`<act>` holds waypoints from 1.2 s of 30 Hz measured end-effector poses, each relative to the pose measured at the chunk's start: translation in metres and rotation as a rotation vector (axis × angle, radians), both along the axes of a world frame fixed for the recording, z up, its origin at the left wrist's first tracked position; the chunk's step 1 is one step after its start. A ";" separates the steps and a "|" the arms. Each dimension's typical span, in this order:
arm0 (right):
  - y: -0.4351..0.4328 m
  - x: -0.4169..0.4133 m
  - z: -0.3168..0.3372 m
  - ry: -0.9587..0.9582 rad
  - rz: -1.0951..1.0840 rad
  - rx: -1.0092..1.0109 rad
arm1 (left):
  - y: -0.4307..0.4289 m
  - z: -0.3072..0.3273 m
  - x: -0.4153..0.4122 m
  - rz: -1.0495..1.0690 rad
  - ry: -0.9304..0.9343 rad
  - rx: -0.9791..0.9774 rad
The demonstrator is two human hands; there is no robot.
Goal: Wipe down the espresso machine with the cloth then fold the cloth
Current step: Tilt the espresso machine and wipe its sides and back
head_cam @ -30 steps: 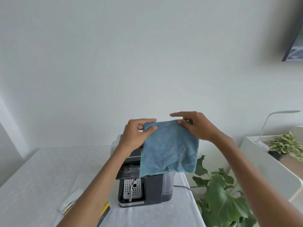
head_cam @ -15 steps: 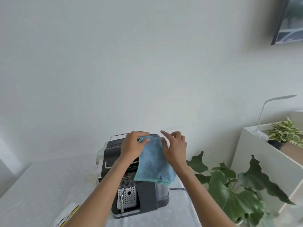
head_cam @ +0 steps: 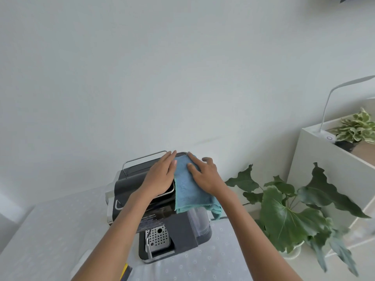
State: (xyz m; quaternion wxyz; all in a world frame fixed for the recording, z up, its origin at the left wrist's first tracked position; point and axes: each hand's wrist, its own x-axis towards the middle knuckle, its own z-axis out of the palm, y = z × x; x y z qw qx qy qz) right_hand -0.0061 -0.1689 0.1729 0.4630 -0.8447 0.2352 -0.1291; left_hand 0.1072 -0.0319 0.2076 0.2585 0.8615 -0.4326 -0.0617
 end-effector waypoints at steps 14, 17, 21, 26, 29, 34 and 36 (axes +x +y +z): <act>0.002 0.013 -0.005 -0.184 0.074 0.242 | -0.005 0.003 -0.008 0.053 -0.074 0.232; -0.011 0.022 0.003 -0.157 0.122 0.370 | -0.005 0.007 -0.012 0.089 -0.059 0.261; -0.004 0.006 0.007 -0.197 0.104 0.558 | -0.005 0.010 -0.014 0.095 -0.076 0.284; 0.028 -0.030 -0.026 -0.387 0.005 0.696 | -0.006 0.011 -0.018 0.078 -0.096 0.315; 0.024 -0.022 -0.029 -0.406 0.006 0.715 | -0.007 0.012 -0.015 0.073 -0.087 0.350; -0.002 0.007 -0.019 -0.301 0.056 0.684 | -0.009 0.015 -0.010 0.035 -0.044 0.423; -0.003 0.009 -0.019 -0.258 0.059 0.711 | -0.012 0.014 -0.009 0.045 -0.044 0.451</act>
